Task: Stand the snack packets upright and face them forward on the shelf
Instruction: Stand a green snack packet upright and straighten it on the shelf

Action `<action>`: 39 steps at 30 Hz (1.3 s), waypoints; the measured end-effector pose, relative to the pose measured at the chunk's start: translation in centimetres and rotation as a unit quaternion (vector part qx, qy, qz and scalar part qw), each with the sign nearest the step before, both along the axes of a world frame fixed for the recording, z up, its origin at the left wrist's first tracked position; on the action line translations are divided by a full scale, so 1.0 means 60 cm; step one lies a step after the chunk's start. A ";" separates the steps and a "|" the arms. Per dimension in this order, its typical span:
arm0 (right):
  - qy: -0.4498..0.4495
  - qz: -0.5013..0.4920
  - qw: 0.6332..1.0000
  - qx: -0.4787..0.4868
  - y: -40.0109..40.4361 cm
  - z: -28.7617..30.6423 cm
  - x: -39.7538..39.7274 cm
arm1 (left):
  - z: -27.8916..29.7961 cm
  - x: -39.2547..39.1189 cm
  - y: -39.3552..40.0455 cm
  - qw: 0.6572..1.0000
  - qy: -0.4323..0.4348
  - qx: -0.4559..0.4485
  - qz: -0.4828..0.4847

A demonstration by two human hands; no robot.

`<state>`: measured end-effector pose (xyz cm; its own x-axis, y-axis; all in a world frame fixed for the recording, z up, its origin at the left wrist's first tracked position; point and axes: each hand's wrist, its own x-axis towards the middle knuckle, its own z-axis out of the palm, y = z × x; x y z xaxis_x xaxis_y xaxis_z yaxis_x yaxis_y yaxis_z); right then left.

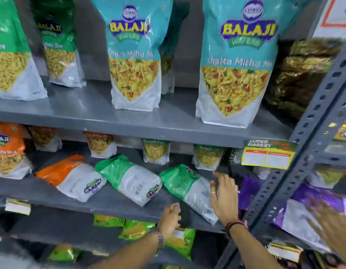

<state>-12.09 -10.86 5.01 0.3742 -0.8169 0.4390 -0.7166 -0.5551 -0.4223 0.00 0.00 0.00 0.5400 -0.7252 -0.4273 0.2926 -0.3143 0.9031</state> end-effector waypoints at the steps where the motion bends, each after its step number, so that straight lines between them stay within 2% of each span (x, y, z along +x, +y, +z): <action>1: 0.017 -0.003 1.000 0.018 -0.017 -0.009 0.008 | -0.007 0.007 -0.015 0.999 0.044 0.008 0.008; 4: 0.036 -0.021 0.994 0.098 -0.058 -0.022 0.026 | -0.025 0.033 -0.051 0.991 0.117 0.053 0.023; 6: 0.043 -0.020 0.986 0.159 -0.086 -0.025 0.036 | -0.045 0.051 -0.078 0.988 0.129 0.076 0.036; 9: 0.085 -0.049 0.964 0.245 -0.140 -0.034 0.055 | -0.074 0.079 -0.112 0.989 0.076 0.115 0.058; 13: 0.102 -0.056 0.929 0.352 -0.187 -0.052 0.080 | -0.075 0.083 -0.130 0.990 0.065 0.115 0.057; 16: 0.064 -0.084 0.904 0.414 -0.198 -0.061 0.089 | -0.093 0.089 -0.141 0.991 0.035 0.124 0.041; 18: 0.054 -0.091 0.900 0.422 -0.200 -0.072 0.082 | -0.106 0.093 -0.147 0.991 0.014 0.130 0.029; 20: -0.018 -0.101 0.890 0.444 -0.197 -0.077 0.071 | -0.110 0.093 -0.149 0.993 0.031 0.110 0.023; 23: -0.102 -0.120 0.877 0.454 -0.196 -0.086 0.045 | -0.089 0.081 -0.135 0.989 0.130 0.005 0.067; 25: -0.165 -0.141 0.855 0.471 -0.183 -0.088 0.028 | -0.073 0.075 -0.124 0.983 0.165 -0.048 0.067; 29: -0.301 -0.150 0.812 0.478 -0.162 -0.085 0.016 | -0.036 0.086 -0.125 0.983 0.133 -0.102 0.073; 31: -0.358 -0.134 0.803 0.457 -0.155 -0.076 0.020 | -0.011 0.096 -0.136 0.983 0.103 -0.129 0.080; 36: -0.409 -0.091 0.821 0.387 -0.151 -0.071 0.035 | 0.032 0.121 -0.170 0.971 0.069 -0.211 0.094; 39: -0.403 -0.094 0.833 0.366 -0.148 -0.105 0.036 | 0.017 0.117 -0.184 0.975 0.018 -0.203 0.084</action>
